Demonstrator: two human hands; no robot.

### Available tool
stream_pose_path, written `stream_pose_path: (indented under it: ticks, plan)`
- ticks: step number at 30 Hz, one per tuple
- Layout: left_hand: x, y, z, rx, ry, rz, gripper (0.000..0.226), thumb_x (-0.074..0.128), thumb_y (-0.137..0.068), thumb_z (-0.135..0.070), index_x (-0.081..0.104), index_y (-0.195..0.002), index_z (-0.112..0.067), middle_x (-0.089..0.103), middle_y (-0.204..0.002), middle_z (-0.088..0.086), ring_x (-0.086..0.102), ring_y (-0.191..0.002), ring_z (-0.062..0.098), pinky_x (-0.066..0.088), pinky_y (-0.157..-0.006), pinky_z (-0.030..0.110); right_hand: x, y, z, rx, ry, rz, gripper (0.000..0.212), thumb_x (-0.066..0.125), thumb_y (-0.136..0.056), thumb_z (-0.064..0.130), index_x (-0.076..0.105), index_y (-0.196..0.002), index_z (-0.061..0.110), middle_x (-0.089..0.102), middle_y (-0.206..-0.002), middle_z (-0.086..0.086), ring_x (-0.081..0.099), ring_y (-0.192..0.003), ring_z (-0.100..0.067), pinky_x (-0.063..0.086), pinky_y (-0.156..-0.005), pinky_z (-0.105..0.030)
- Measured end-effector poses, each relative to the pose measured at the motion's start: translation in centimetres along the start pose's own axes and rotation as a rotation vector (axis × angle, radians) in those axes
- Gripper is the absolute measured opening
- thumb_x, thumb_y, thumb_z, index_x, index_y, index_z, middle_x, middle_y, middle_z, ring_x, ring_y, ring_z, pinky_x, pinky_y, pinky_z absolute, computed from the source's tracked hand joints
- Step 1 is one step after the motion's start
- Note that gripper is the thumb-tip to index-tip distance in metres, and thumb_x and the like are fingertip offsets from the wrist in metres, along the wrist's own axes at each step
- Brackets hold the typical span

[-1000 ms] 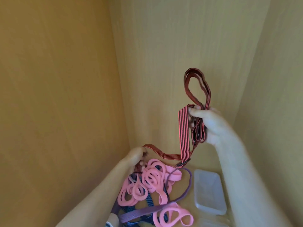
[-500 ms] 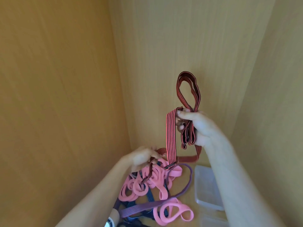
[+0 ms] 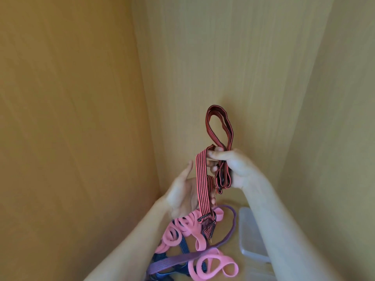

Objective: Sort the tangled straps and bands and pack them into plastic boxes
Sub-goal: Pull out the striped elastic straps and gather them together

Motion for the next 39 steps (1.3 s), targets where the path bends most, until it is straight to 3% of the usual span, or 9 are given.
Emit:
stream_pose_path:
  ticks: [5, 9, 13, 16, 19, 26, 30, 33, 39]
  plan:
    - [0.3, 0.1, -0.6, 0.045, -0.055, 0.011, 0.048, 0.053, -0.101, -0.049, 0.053, -0.138, -0.019, 0.055, -0.087, 0.012, 0.056, -0.078, 0.029, 0.048, -0.082, 0.043, -1.5, -0.5, -1.6, 0.054, 0.1, -0.071, 0.049, 0.064, -0.089, -0.005, 0.05, -0.052, 0.024, 0.063, -0.068, -0.011, 0.051, -0.047, -0.017, 0.044, -0.044, -0.026]
    - [-0.4, 0.6, 0.0, 0.037, -0.19, -0.12, 0.026, 0.055, -0.102, -0.031, 0.057, -0.116, -0.008, 0.05, -0.074, 0.005, 0.051, -0.068, 0.021, 0.046, -0.072, 0.034, -2.0, -0.7, -2.2, 0.047, 0.122, -0.082, 0.045, 0.06, -0.09, -0.007, 0.047, -0.059, 0.023, 0.069, -0.072, -0.012, 0.052, -0.046, -0.017, 0.048, -0.046, -0.028]
    - [-0.4, 1.1, 0.1, 0.067, -0.374, -0.265, 0.016, 0.042, -0.108, -0.016, 0.051, -0.105, -0.003, 0.045, -0.065, 0.003, 0.046, -0.055, 0.016, 0.043, -0.059, 0.025, -2.2, -0.5, -2.3, 0.042, 0.083, -0.016, 0.012, 0.064, -0.092, 0.004, 0.064, -0.081, 0.008, 0.075, -0.11, -0.019, 0.057, -0.06, -0.011, 0.043, -0.043, -0.019]
    - [-0.1, 1.3, 0.0, 0.106, -0.585, -0.337, 0.017, 0.034, -0.109, -0.009, 0.048, -0.099, -0.004, 0.041, -0.064, 0.003, 0.042, -0.054, 0.014, 0.039, -0.056, 0.021, -2.8, -0.7, -2.4, 0.03, 0.169, -0.083, 0.013, 0.073, -0.089, 0.011, 0.067, -0.097, 0.002, 0.075, -0.095, -0.015, 0.055, -0.057, -0.01, 0.041, -0.042, -0.018]
    - [0.0, 1.5, 0.1, 0.134, -0.68, -0.377, 0.016, 0.033, -0.109, -0.008, 0.047, -0.101, -0.004, 0.042, -0.065, 0.003, 0.042, -0.057, 0.014, 0.037, -0.057, 0.023, -3.6, -0.9, -2.8, 0.009, 0.296, -0.205, 0.012, 0.074, -0.086, 0.001, 0.064, -0.092, 0.002, 0.066, -0.068, -0.008, 0.055, -0.047, -0.01, 0.04, -0.04, -0.02]
    - [-0.4, 2.0, 0.5, 0.138, -0.675, -0.345, 0.017, 0.034, -0.108, -0.001, 0.051, -0.109, -0.002, 0.047, -0.069, 0.005, 0.045, -0.062, 0.016, 0.041, -0.062, 0.024, -4.5, -0.9, -3.6, 0.057, 0.146, -0.208, 0.033, 0.067, -0.087, -0.006, 0.07, -0.058, 0.009, 0.068, -0.085, -0.017, 0.057, -0.057, -0.014, 0.042, -0.042, -0.02]
    - [-0.6, 2.7, 0.3, 0.154, -0.611, -0.303, 0.023, 0.034, -0.105, 0.005, 0.055, -0.11, -0.001, 0.052, -0.072, 0.006, 0.049, -0.061, 0.017, 0.044, -0.066, 0.025, -4.9, -0.7, -4.6, 0.106, 0.19, -0.242, 0.007, 0.072, -0.088, 0.004, 0.069, -0.082, 0.005, 0.071, -0.076, -0.009, 0.057, -0.051, -0.01, 0.04, -0.04, -0.019]
    - [-0.4, 2.8, 0.3, 0.118, -0.628, -0.265, 0.023, 0.034, -0.104, 0.008, 0.054, -0.103, -0.003, 0.052, -0.075, 0.008, 0.05, -0.063, 0.017, 0.045, -0.065, 0.026, -4.6, -0.4, -5.5, 0.124, 0.313, -0.244, 0.02, 0.083, -0.082, 0.023, 0.07, -0.09, 0.01, 0.073, -0.076, -0.007, 0.057, -0.052, -0.012, 0.041, -0.042, -0.021]
    - [-0.4, 2.8, 1.5, 0.02, -0.665, -0.259, 0.019, 0.036, -0.102, 0.008, 0.052, -0.105, -0.002, 0.052, -0.073, 0.006, 0.05, -0.063, 0.015, 0.044, -0.065, 0.029, -3.2, -0.8, -6.2, 0.009, 0.304, -0.213, 0.045, 0.078, -0.079, -0.003, 0.057, -0.048, 0.021, 0.055, -0.055, -0.004, 0.049, -0.049, -0.017, 0.039, -0.042, -0.025]
Point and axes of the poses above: each hand's wrist, its own y-axis away from the middle knuckle, its own x-axis out of the palm, z = x × y, the point moved 4 cm from there along -y, towards the middle knuckle
